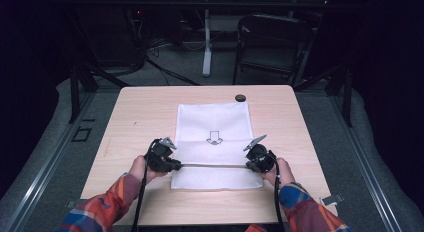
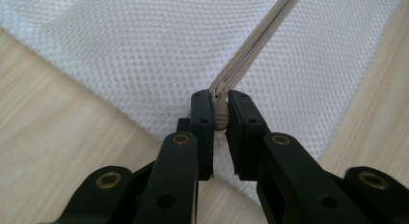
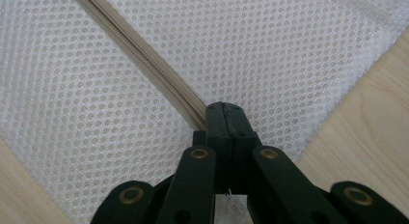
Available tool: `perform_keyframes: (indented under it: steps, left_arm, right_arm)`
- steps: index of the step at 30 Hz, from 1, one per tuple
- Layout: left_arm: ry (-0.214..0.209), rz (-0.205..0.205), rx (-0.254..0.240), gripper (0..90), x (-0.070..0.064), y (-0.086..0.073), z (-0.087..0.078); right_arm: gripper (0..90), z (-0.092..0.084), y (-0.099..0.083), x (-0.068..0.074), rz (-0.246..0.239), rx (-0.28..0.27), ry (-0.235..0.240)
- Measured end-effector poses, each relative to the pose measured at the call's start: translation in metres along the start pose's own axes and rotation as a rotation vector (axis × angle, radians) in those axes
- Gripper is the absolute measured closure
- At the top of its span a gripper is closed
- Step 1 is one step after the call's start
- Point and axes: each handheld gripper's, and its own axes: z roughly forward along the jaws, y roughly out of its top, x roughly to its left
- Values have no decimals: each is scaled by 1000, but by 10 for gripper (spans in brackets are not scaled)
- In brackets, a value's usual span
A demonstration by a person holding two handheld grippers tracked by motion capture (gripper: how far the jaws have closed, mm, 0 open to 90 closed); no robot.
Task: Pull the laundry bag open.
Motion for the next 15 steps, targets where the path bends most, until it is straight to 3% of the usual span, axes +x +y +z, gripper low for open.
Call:
perform_keyframes:
  steps: [15]
  left_arm:
    - [23, -28, 17, 816, 9, -13, -8]
  right_arm:
    - [900, 0, 0, 0, -2, 3, -3]
